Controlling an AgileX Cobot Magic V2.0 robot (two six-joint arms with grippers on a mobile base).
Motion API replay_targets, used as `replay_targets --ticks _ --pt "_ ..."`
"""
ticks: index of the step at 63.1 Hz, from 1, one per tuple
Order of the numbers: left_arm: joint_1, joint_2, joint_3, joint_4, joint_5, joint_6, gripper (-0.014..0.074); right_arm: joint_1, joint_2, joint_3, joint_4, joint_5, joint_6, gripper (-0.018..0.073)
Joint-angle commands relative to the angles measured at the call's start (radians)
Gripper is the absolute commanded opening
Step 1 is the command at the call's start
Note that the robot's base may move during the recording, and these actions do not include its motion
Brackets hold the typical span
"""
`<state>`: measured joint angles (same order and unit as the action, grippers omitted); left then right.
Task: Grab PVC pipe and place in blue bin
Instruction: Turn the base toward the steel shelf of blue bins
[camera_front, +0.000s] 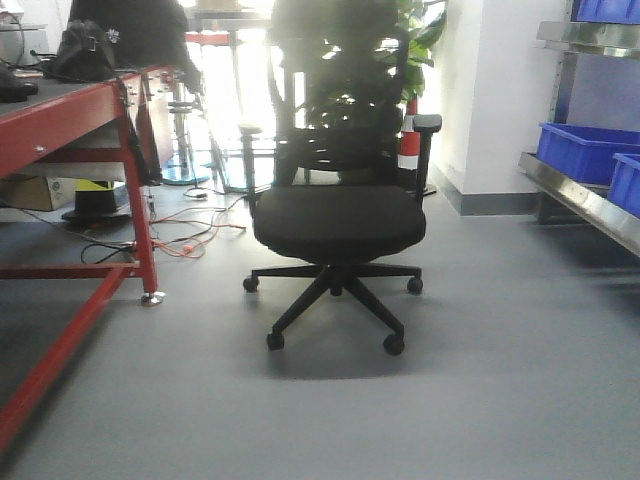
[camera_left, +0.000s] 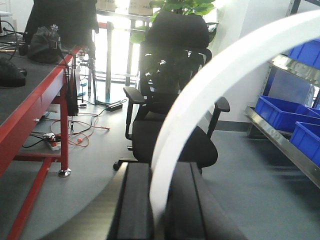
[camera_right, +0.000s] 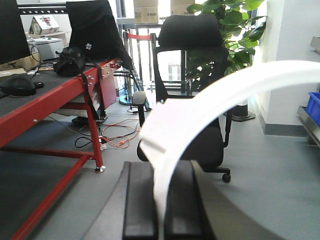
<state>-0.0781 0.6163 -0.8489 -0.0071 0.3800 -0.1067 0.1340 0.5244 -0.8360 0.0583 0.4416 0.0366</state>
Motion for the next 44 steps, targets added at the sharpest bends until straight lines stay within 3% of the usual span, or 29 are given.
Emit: replay_targets --ticks 1,44 --pt "0.002 -0.002 -0.001 -0.006 -0.03 -0.002 -0.0111 0.0 0.001 -0.001 -0.002 -0.024 -0.005 -0.0168" --pt "0.002 -0.002 -0.001 -0.006 -0.03 -0.002 -0.0111 0.0 0.001 -0.001 -0.002 -0.024 -0.005 -0.0168"
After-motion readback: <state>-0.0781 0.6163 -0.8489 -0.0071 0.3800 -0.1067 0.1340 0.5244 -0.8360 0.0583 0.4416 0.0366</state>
